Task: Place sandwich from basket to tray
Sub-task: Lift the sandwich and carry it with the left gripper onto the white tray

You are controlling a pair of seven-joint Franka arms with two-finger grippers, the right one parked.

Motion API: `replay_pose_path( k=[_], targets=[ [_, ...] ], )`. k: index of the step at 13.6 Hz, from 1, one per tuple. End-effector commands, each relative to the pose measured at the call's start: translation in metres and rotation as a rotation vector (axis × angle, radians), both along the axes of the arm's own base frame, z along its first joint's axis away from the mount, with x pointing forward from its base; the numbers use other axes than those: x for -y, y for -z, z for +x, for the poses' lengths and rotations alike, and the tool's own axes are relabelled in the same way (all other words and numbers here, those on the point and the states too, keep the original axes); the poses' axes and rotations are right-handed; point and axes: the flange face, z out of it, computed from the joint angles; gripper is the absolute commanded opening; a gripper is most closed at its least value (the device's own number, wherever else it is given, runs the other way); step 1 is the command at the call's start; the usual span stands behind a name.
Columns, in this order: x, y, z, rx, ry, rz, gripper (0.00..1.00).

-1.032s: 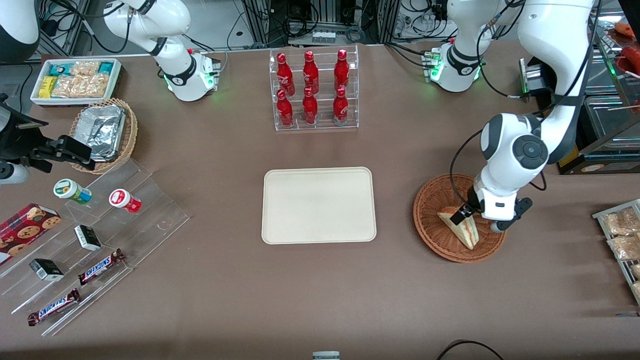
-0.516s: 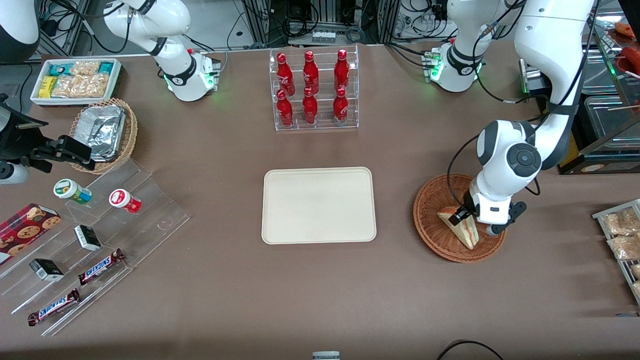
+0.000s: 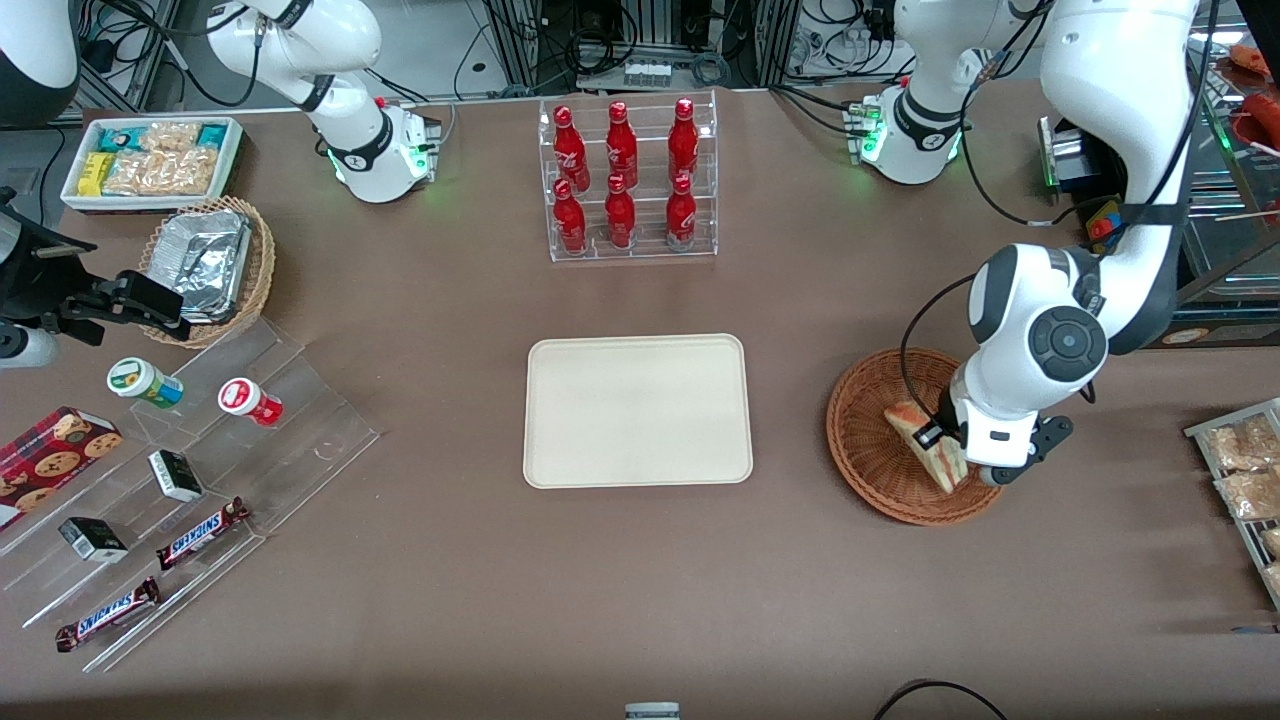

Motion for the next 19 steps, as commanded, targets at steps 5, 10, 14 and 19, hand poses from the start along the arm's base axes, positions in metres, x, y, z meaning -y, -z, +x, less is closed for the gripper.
replay_pose_path(
  k=[5, 10, 14, 19],
  targets=[
    [0.211, -0.044, -0.056, -0.053, 0.319, 0.032, 0.0],
    [0.335, 0.01, -0.065, -0.006, 0.396, -0.007, 0.0],
    [0.367, 0.031, -0.072, 0.096, 0.387, -0.071, 0.0],
    [0.366, 0.058, -0.077, 0.14, 0.406, -0.113, 0.0]
  ],
)
